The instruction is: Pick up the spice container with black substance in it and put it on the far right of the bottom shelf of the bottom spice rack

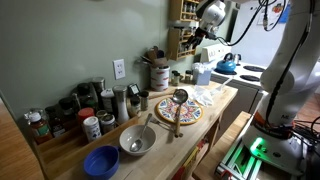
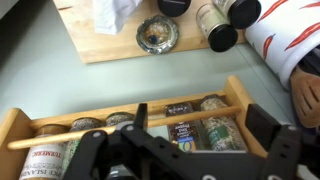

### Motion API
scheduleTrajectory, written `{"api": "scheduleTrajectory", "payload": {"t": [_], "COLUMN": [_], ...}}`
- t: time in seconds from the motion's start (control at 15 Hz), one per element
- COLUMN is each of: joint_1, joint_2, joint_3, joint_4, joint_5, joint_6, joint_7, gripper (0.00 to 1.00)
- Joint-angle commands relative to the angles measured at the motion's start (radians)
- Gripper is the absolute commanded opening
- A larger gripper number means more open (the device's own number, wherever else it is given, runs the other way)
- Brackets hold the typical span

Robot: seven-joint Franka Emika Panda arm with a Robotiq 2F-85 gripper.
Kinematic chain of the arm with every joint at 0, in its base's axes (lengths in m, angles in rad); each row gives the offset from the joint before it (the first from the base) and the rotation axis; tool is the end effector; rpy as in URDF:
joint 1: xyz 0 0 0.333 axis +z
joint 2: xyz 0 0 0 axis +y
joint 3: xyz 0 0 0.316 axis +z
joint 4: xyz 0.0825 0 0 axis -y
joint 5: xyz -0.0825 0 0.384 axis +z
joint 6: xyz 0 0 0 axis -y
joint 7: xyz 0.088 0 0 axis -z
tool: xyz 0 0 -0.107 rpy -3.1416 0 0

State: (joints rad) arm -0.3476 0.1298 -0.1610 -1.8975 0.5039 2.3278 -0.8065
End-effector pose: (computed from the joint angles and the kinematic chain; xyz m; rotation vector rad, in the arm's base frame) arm 0.5475 -0.2915 0.4670 -2.9273 -0.0125 -0.7114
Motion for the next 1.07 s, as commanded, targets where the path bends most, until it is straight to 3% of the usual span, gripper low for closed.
{"api": "scheduleTrajectory", "payload": {"t": [0.0, 0.27, 0.67, 0.8, 0.87, 0.93, 1.0], "joint_1": [0.031, 0.059, 0.088, 0.101, 0.137, 0.126, 0.139], "joint_2": [-0.157, -0.288, -0.455, -0.505, -0.521, -0.457, -0.479], "joint_3": [-0.029, -0.039, -0.033, -0.04, -0.07, -0.063, -0.071], "joint_4": [-0.109, -0.159, -0.247, -0.28, -0.279, -0.219, -0.233], "joint_5": [-0.111, -0.224, -0.369, -0.384, -0.335, -0.364, -0.362], "joint_6": [-0.055, -0.105, -0.07, -0.063, -0.131, -0.099, -0.112], "joint_7": [0.105, 0.242, 0.49, 0.493, 0.386, 0.456, 0.436], "gripper": [1.0, 1.0, 1.0, 1.0, 1.0, 1.0, 1.0]}}
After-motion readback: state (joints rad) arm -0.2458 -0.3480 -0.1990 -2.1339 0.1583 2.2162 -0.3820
